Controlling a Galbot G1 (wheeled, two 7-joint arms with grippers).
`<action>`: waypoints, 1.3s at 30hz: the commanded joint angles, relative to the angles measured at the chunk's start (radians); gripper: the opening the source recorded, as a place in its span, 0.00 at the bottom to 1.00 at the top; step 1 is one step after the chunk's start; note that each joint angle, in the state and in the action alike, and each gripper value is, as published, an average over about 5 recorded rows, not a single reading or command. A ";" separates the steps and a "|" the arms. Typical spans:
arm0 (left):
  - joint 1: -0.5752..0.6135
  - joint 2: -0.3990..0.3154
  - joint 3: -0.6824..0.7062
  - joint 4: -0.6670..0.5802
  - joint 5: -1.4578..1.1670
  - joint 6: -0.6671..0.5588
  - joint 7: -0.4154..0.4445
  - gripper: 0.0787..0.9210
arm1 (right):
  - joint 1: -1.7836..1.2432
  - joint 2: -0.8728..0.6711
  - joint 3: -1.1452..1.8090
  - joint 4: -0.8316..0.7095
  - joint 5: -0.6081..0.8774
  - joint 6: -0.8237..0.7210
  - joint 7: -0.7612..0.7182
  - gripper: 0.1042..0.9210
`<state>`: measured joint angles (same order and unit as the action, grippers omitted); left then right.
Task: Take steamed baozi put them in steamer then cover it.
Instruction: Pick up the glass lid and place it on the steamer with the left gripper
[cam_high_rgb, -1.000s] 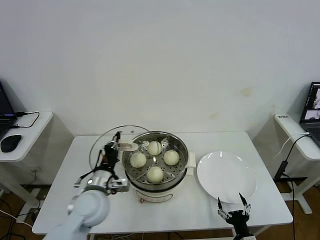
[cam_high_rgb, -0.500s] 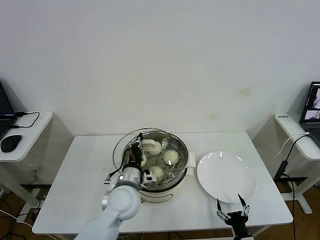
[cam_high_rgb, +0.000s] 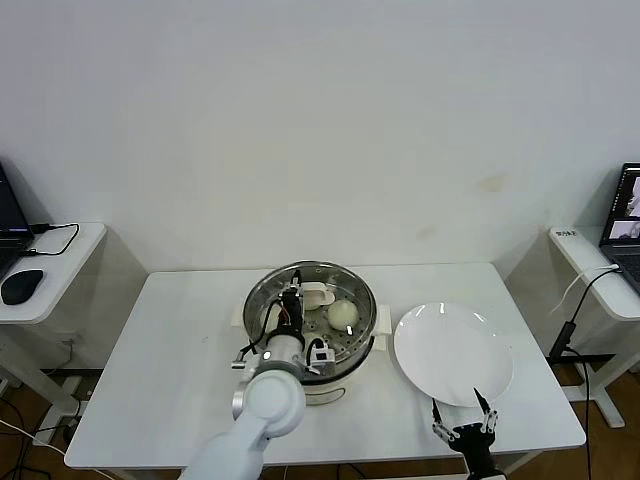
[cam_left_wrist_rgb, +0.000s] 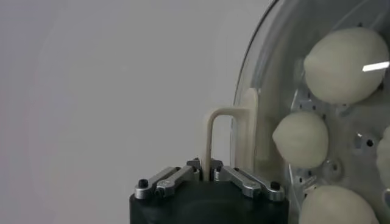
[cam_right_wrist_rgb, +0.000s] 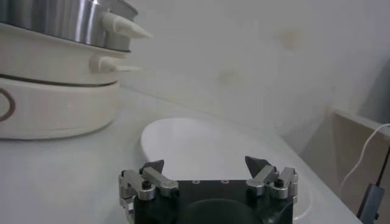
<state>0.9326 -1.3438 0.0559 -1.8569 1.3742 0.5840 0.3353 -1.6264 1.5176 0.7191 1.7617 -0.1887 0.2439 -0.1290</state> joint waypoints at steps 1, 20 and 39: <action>-0.001 -0.034 0.010 0.029 0.029 -0.004 -0.003 0.09 | -0.001 -0.002 -0.001 -0.002 0.000 0.003 0.000 0.88; 0.013 -0.037 0.004 0.034 0.051 -0.019 -0.014 0.09 | -0.004 -0.004 -0.007 -0.004 -0.001 0.006 -0.002 0.88; 0.160 0.046 -0.021 -0.171 -0.069 -0.051 -0.116 0.47 | -0.007 0.003 -0.013 -0.002 -0.010 0.005 -0.004 0.88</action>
<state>0.9913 -1.3573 0.0454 -1.8832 1.3837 0.5541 0.2769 -1.6318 1.5181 0.7059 1.7583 -0.1966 0.2493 -0.1328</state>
